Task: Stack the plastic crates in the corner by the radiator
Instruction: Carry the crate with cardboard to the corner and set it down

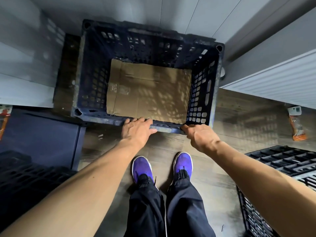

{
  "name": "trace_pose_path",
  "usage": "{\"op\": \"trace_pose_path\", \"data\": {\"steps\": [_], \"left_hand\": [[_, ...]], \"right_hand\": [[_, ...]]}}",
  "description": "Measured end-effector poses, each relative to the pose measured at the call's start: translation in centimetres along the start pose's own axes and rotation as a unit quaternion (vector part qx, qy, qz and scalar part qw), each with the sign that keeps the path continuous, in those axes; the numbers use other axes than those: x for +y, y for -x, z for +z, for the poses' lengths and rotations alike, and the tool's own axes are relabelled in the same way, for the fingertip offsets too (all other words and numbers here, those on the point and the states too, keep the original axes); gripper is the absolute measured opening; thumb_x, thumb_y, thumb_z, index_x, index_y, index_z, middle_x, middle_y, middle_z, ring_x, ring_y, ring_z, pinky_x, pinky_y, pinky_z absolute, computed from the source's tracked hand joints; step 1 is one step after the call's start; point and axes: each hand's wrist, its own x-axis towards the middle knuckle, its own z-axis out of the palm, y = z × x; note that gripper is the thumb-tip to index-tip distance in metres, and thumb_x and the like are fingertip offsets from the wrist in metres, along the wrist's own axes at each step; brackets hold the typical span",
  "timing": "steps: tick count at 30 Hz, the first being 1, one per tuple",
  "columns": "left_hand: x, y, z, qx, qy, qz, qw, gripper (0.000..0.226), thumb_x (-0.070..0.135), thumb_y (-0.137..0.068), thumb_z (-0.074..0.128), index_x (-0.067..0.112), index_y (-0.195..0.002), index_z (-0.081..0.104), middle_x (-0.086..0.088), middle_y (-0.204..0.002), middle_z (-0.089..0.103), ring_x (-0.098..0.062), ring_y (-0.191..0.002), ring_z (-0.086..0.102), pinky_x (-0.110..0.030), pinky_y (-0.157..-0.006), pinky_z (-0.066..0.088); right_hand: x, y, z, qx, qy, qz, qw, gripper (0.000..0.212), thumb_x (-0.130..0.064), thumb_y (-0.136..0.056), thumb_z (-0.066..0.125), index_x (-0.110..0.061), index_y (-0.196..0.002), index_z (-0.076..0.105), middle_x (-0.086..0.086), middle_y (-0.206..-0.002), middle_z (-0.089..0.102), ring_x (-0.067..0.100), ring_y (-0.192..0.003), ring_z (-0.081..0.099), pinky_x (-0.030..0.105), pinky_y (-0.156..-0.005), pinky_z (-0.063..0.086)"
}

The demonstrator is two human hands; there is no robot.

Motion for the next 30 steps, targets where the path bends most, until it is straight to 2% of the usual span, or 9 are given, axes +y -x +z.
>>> {"op": "trace_pose_path", "data": {"steps": [7, 17, 20, 25, 30], "left_hand": [[-0.3, 0.1, 0.1, 0.001, -0.030, 0.009, 1.000, 0.041, 0.058, -0.097, 0.033, 0.031, -0.125, 0.049, 0.004, -0.123, 0.059, -0.022, -0.115, 0.053, -0.039, -0.099, 0.032], [-0.9, -0.2, -1.5, -0.018, -0.069, 0.024, 0.997, 0.044, 0.053, -0.100, 0.030, 0.027, -0.133, 0.044, 0.001, -0.125, 0.059, -0.023, -0.116, 0.055, -0.042, -0.104, 0.033], [-0.7, -0.1, -1.4, -0.018, -0.073, 0.024, 0.997, 0.044, 0.053, -0.101, 0.029, 0.027, -0.132, 0.043, 0.001, -0.124, 0.059, -0.023, -0.115, 0.055, -0.043, -0.104, 0.033], [-0.9, -0.4, -1.4, -0.024, -0.029, 0.001, 0.999, 0.045, 0.058, -0.097, 0.035, 0.033, -0.132, 0.048, 0.003, -0.128, 0.059, -0.021, -0.120, 0.052, -0.041, -0.107, 0.030], [1.3, 0.7, -2.8, -0.011, -0.027, -0.006, 1.000, 0.041, 0.048, -0.098, 0.044, 0.030, -0.134, 0.049, 0.002, -0.130, 0.057, -0.022, -0.122, 0.050, -0.038, -0.107, 0.030]], "right_hand": [[0.2, -0.5, 0.1, -0.001, 0.034, -0.014, 0.999, 0.056, -0.009, -0.091, 0.045, -0.023, -0.144, 0.037, 0.006, -0.112, 0.067, 0.033, -0.101, 0.062, 0.036, -0.076, 0.046], [-0.4, -1.1, 0.2, 0.008, 0.004, 0.002, 1.000, 0.050, -0.011, -0.092, 0.049, -0.025, -0.139, 0.042, 0.008, -0.107, 0.068, 0.033, -0.099, 0.063, 0.036, -0.076, 0.047], [-0.4, -0.9, 0.4, 0.016, -0.004, 0.010, 1.000, 0.050, -0.010, -0.092, 0.049, -0.027, -0.139, 0.043, 0.008, -0.105, 0.068, 0.033, -0.097, 0.063, 0.034, -0.071, 0.041], [0.3, -0.7, 0.1, 0.032, -0.080, 0.042, 0.995, 0.032, -0.026, -0.093, 0.056, -0.023, -0.125, 0.055, 0.011, -0.104, 0.068, 0.034, -0.096, 0.063, 0.035, -0.073, 0.044], [-0.2, 1.1, -0.6, 0.012, -0.096, 0.036, 0.995, 0.038, -0.034, -0.096, 0.053, -0.020, -0.131, 0.049, 0.011, -0.115, 0.066, 0.035, -0.104, 0.062, 0.039, -0.082, 0.049]]}}
